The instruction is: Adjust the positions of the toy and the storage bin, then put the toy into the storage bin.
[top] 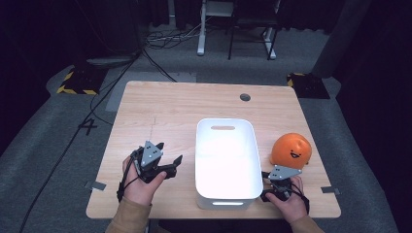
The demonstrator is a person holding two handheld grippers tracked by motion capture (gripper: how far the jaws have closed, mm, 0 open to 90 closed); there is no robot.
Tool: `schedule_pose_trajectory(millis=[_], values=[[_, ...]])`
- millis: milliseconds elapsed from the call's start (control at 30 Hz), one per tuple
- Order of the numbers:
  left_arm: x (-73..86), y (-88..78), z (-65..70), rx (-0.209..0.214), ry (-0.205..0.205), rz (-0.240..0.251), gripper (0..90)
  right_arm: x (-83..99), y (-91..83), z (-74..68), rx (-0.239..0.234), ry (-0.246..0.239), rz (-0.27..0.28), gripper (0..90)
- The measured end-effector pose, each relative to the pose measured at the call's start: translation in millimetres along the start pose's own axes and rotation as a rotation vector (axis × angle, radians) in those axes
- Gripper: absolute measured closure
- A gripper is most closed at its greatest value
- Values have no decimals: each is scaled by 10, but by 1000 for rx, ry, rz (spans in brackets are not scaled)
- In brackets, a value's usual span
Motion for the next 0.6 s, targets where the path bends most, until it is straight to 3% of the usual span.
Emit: schedule_pose_trajectory(millis=[200, 300, 600], values=[[213, 151, -191, -23, -9, -63, 247, 0, 0, 0, -1, 0, -1, 316], [382, 245, -308, -42, -18, -125, 247, 0, 0, 0, 0, -1, -1, 316], [617, 385, -471, -69, -50, -196, 243, 3, -1, -2, 0, -1, -4, 319]])
Point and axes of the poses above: each handheld gripper's, and its own axes: y roughly forward along the jaws, x roughly out of its underside, z roughly to its right, the point moved 8 cm from there along y, roughly forward along the jaws, and after that the axes turned 8 degrees about -x, right-handed, at the moved point
